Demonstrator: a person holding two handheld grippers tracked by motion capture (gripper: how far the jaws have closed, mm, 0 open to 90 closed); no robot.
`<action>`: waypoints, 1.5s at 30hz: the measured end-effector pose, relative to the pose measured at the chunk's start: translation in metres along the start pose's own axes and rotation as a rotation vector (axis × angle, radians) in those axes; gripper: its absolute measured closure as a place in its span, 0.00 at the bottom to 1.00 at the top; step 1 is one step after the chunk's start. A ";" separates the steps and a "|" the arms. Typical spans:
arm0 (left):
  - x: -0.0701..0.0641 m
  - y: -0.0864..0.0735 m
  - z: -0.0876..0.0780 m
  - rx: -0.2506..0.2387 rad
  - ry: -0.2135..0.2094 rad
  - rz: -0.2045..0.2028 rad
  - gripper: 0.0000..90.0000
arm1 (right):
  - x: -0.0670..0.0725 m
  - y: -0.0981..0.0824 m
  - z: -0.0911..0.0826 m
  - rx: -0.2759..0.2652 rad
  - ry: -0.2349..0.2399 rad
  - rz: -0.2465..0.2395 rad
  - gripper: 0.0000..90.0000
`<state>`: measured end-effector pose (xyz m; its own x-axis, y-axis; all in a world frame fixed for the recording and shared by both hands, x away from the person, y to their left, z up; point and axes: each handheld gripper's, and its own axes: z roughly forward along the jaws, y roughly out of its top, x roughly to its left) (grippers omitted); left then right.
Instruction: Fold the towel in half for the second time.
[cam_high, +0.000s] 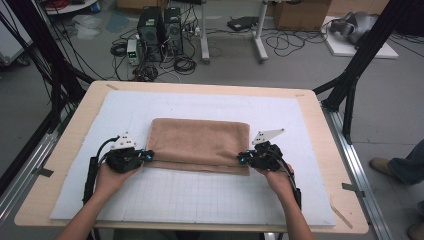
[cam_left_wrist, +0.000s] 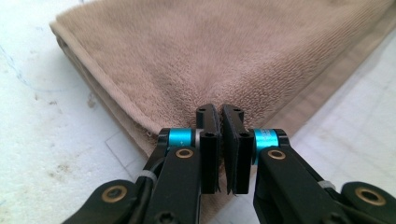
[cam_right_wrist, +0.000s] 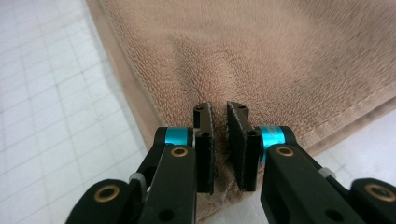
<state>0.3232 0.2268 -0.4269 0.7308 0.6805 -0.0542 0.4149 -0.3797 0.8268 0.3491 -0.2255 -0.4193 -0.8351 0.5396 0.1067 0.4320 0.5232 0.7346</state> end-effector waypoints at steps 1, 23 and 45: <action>-0.001 0.001 -0.003 0.001 0.000 0.010 0.95 | 0.001 0.001 -0.003 -0.006 0.004 -0.005 0.91; 0.003 -0.013 0.006 0.057 0.018 -0.016 0.79 | 0.012 -0.002 0.017 0.045 0.037 0.004 0.71; -0.004 -0.007 -0.029 -0.061 0.014 -0.041 0.31 | 0.016 -0.001 -0.007 -0.076 -0.027 0.074 0.20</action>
<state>0.3014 0.2448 -0.4156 0.7061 0.7035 -0.0812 0.4099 -0.3125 0.8569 0.3328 -0.2216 -0.4136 -0.7919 0.5930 0.1458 0.4644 0.4297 0.7744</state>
